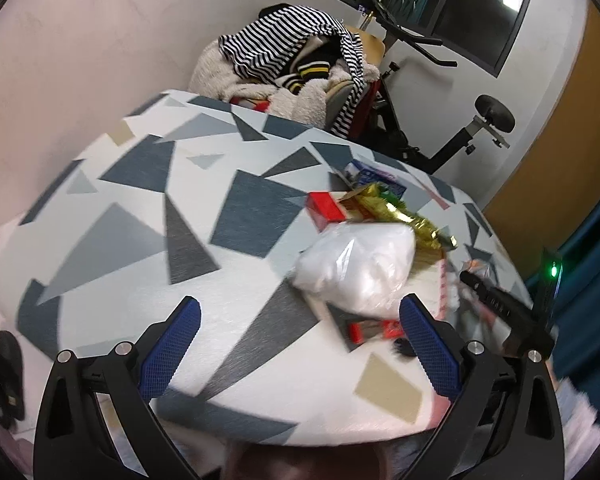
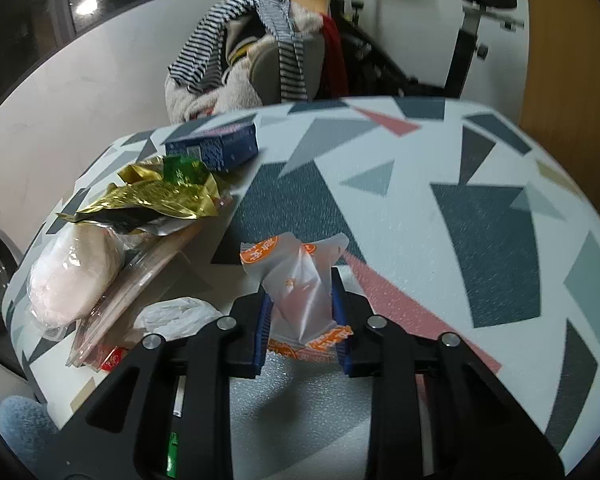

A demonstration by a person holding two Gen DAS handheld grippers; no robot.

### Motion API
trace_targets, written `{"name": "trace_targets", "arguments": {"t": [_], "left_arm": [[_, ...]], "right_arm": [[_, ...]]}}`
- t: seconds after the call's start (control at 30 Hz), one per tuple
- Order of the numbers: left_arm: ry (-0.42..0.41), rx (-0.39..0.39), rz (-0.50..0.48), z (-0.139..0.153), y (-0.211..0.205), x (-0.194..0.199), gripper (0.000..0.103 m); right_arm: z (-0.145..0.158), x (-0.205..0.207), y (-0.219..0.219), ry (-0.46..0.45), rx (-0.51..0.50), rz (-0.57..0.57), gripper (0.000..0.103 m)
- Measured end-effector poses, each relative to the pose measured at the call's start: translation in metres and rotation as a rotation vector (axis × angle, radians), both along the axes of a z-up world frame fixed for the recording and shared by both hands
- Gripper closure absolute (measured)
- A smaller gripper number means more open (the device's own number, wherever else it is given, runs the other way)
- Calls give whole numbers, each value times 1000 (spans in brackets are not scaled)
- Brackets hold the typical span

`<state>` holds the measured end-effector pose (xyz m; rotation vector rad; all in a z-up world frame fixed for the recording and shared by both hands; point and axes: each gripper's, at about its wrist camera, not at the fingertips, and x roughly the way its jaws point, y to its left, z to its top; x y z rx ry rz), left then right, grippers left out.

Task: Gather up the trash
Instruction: 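Grasp the clear orange-printed wrapper with the right gripper while the left gripper grasps the gold foil wrapper, then carry both wrappers down to the brown bin and release them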

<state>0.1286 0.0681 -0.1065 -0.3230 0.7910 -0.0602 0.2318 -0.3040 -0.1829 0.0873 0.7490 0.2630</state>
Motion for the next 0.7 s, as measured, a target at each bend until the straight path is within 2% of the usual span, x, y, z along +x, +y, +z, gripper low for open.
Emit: {"name": "trace_targets", "arguments": {"t": [0.07,0.13,0.2,0.27,0.33,0.5,0.6,0.7], "left_arm": [[23,-108,-11,4,-1,18,13],[40,-182,-22,8,-5,39,20],[60,-231,-40,10,-13,64,24],[112,-304,-48,8,-20,98,31],[162,-342,-54,3,-27,125,39],[300,-335,-39,-20,-47,182,50],[352,-352,-36,-35,-55,195,54],[377,-334,-45,-45,-67,200,60]], "right_arm": [[1,-2,-3,-13,12,-11,74],[0,-1,-6,-11,25,-16,74],[0,1,-9,-9,37,-24,74],[0,3,-11,-1,48,-27,74],[-1,4,-12,5,56,-29,74],[-3,6,-14,18,73,-30,74],[-4,6,-15,21,81,-31,74],[-4,8,-16,29,87,-34,74]]}}
